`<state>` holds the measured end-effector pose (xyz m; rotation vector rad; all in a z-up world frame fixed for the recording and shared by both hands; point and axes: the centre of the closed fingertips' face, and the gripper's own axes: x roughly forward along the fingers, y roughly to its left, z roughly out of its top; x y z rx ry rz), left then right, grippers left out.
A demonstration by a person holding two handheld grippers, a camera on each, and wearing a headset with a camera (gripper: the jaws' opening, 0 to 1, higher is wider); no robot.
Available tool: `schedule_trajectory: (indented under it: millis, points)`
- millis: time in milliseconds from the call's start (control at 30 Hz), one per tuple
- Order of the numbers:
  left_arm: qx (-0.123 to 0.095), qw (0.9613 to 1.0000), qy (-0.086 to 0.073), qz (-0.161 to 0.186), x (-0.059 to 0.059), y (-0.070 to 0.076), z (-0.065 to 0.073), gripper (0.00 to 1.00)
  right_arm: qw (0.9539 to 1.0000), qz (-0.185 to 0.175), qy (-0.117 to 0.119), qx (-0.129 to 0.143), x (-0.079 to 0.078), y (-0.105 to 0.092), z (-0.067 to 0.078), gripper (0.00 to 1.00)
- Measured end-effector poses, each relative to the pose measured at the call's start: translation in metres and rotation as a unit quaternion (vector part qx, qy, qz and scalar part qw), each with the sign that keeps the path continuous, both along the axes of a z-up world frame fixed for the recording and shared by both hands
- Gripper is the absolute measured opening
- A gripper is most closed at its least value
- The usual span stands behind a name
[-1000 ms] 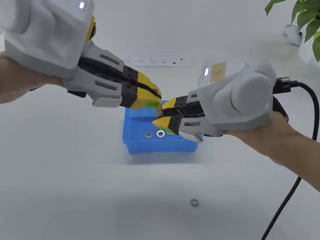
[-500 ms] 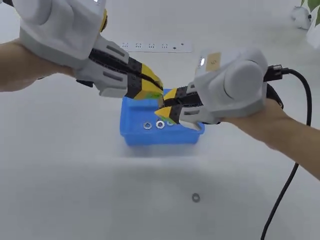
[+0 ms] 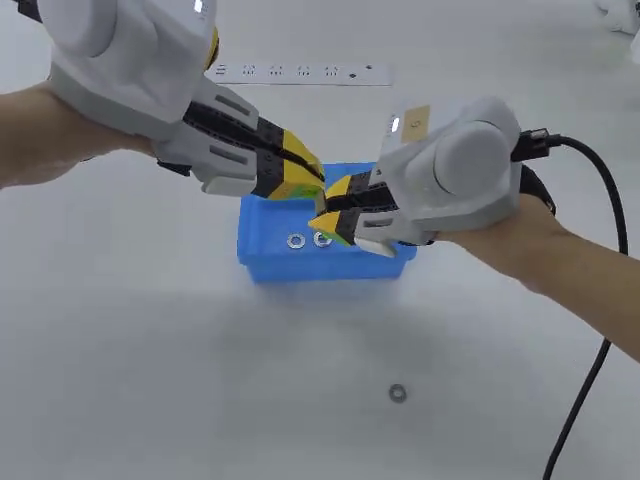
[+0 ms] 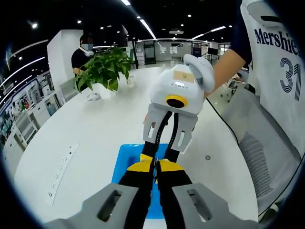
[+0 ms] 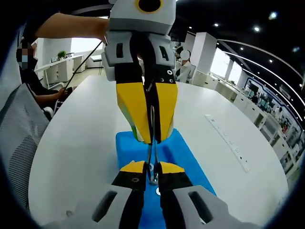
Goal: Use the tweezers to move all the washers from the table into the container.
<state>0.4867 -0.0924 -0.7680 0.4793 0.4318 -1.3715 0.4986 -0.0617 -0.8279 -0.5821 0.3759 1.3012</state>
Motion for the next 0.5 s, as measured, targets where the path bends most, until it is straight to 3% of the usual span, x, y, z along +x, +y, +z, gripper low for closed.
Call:
schedule_trajectory:
  millis: [500]
  points:
    - [0.005,0.9999,0.011,0.0,0.003,-0.004,-0.012,0.07,0.9999,-0.009,0.008,-0.011,0.001,-0.005,-0.012,0.11]
